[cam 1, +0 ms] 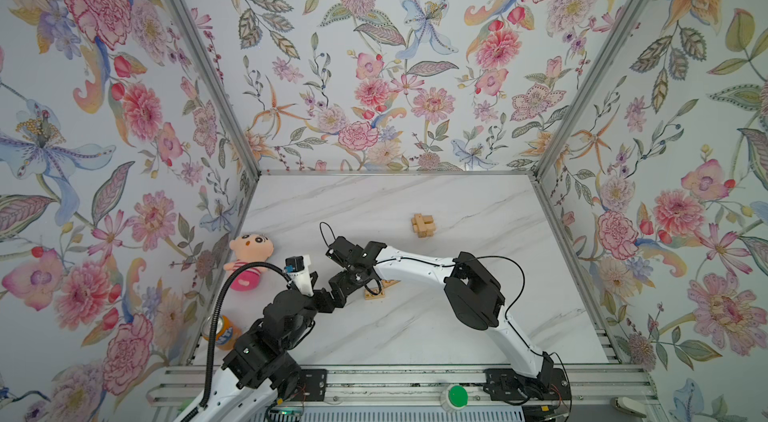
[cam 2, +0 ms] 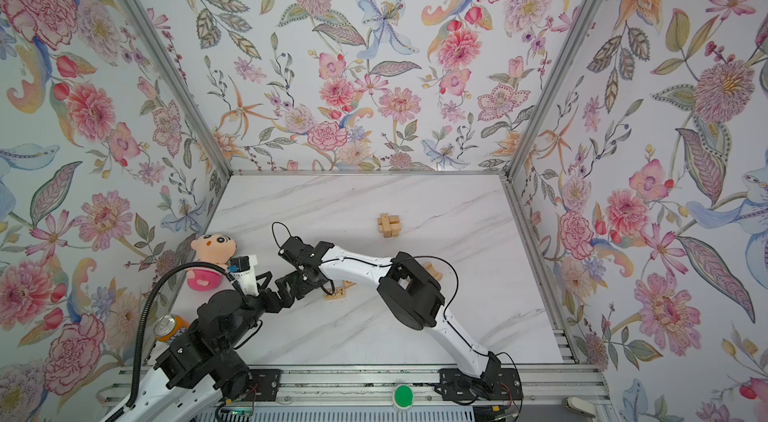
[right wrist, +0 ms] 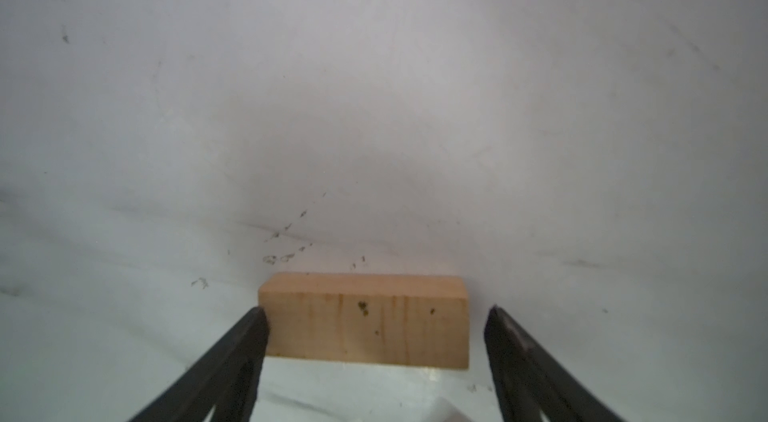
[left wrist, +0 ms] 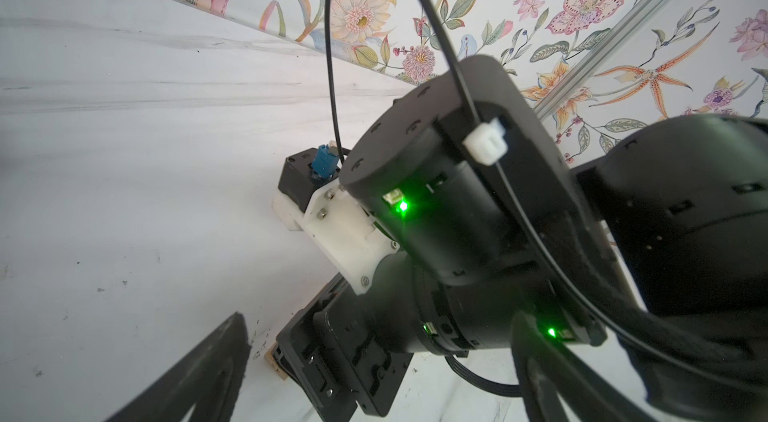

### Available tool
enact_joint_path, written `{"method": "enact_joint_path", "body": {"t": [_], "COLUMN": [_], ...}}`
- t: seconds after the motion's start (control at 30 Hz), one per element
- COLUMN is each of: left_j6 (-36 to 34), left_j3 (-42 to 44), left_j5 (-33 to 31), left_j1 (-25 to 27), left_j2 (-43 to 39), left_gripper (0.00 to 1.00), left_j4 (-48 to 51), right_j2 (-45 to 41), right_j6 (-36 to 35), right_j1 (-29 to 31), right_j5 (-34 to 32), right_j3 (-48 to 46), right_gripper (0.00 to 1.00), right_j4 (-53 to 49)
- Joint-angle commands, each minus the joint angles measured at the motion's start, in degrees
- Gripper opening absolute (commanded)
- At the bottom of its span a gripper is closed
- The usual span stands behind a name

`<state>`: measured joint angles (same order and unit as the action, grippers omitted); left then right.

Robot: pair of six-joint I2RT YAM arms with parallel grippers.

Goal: Build the wood block tower

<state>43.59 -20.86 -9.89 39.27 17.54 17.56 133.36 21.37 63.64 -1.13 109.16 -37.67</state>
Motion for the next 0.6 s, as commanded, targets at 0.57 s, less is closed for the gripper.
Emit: {"method": "enact_joint_path", "body": {"t": [0.57], "left_j6": [0.43], "left_j3": [0.80], "left_j5": [-1.18], "left_j1": [-0.68], "left_j2": [-1.03], "left_gripper": [0.99], "left_j4": [0.72], "right_j2": [2.72], "right_j6": [1.75], "right_j1": [-0.12], "right_j5": [-2.91], "right_j3": [1.28], "right_gripper": [0.66], "right_j4": [-2.41]}}
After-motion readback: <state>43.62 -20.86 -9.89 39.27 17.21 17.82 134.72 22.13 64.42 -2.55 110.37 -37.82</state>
